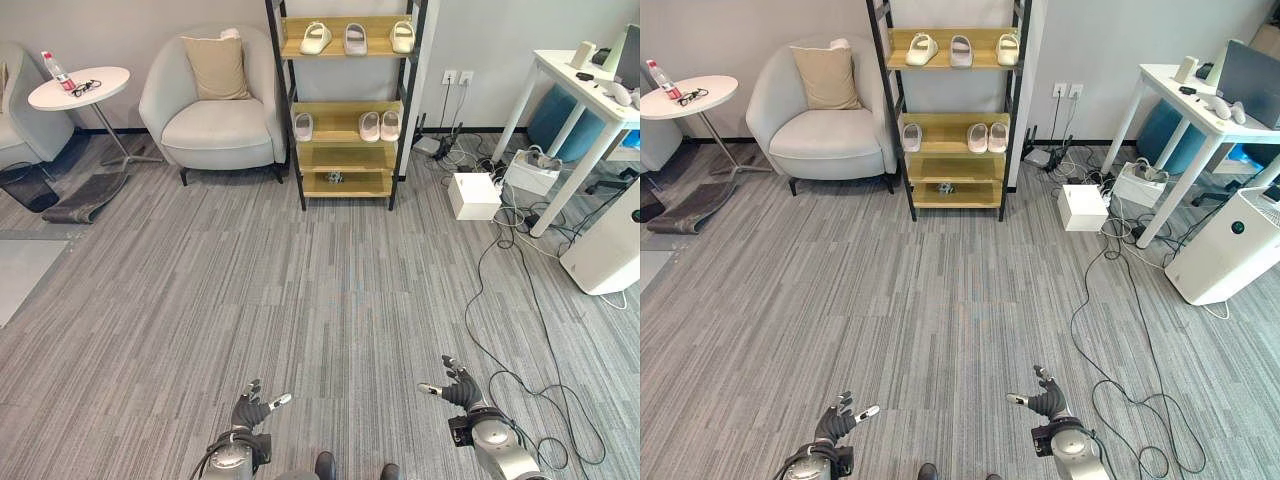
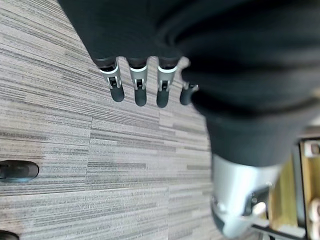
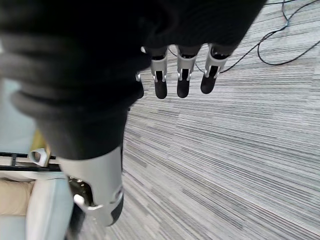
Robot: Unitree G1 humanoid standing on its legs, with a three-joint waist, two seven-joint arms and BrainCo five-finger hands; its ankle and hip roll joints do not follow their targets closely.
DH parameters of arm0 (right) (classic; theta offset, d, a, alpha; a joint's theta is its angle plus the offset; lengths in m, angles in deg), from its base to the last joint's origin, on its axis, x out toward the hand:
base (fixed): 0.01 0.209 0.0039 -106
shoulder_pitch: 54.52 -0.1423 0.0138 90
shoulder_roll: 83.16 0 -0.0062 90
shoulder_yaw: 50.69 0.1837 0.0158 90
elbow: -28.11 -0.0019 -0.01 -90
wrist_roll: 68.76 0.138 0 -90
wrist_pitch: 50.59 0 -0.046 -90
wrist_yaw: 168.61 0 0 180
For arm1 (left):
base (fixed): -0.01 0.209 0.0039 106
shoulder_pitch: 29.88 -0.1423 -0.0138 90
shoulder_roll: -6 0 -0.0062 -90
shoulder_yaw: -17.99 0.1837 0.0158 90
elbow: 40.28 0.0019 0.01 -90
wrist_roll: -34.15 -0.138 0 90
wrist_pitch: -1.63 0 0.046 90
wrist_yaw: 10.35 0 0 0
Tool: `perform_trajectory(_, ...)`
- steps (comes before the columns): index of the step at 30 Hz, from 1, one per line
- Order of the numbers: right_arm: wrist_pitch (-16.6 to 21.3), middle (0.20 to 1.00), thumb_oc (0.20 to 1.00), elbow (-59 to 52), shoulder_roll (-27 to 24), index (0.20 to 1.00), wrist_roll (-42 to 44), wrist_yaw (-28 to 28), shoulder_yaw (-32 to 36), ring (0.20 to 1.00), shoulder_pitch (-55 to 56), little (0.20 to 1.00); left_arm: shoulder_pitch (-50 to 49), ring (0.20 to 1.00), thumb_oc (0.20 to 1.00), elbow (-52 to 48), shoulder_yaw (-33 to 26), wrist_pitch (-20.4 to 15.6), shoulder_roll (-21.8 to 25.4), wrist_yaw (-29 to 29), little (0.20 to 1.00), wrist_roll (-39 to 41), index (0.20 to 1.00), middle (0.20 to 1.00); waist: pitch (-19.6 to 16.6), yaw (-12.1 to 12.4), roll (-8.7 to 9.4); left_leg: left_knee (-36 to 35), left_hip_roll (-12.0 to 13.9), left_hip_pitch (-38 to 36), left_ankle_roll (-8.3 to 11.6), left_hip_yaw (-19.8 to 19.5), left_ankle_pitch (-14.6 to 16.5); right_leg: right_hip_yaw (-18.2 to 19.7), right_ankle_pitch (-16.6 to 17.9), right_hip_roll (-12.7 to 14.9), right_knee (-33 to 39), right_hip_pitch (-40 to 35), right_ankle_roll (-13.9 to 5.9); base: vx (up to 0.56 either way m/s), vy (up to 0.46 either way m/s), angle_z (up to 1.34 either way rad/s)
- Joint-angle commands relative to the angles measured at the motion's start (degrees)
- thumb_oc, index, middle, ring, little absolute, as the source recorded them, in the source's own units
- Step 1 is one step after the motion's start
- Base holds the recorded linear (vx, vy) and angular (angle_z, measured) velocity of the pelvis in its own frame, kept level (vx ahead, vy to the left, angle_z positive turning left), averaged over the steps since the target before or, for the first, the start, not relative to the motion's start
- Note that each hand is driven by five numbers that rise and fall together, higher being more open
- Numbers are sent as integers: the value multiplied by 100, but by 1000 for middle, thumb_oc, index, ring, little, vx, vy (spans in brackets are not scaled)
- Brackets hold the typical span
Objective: Arrange the slippers neatly on the shoe rack.
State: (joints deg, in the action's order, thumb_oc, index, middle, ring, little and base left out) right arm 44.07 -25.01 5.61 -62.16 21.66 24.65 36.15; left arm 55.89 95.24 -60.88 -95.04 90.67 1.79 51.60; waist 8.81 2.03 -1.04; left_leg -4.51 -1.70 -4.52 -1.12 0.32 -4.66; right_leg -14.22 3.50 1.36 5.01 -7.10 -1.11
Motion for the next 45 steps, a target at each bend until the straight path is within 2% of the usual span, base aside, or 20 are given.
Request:
perform_trajectory(1, 218, 1000, 1000, -339, -168, 1000, -72, 159, 153, 1000, -88, 1000, 229, 1000, 1000, -123, -43, -179, -6, 128, 1000, 97, 1000, 1000, 54, 45, 236, -49, 257, -245, 354, -299, 565, -3, -385, 584, -1, -93, -573, 0, 0, 0)
perform_trajectory(20, 248, 1000, 1000, -200, 90, 1000, 399, 148, 228, 1000, 95, 1000, 121, 1000, 1000, -422, 3, -156, -28, 51, 1000, 394, 1000, 1000, 52, -75, 203, -49, 288, -248, 397, -171, 593, 46, -438, 586, -1, -87, -579, 6, -1, -2)
perform_trajectory(30, 255, 1000, 1000, -177, 145, 1000, 534, 158, 279, 1000, 148, 1000, 221, 1000, 1000, -266, 99, -139, -39, 4, 1000, 316, 1000, 1000, 90, -195, 227, -49, 403, -179, 584, 6, 500, -173, -437, 582, -1, -72, -574, -4, -9, 8)
perform_trajectory(45, 209, 1000, 1000, -65, 161, 1000, 663, -90, 27, 1000, 77, 1000, 118, 1000, 1000, -302, 57, -149, -111, -49, 1000, 658, 1000, 1000, 14, -139, 198, -49, 380, -332, 454, 24, 617, 92, -483, 532, -1, -94, -555, 4, 0, -7)
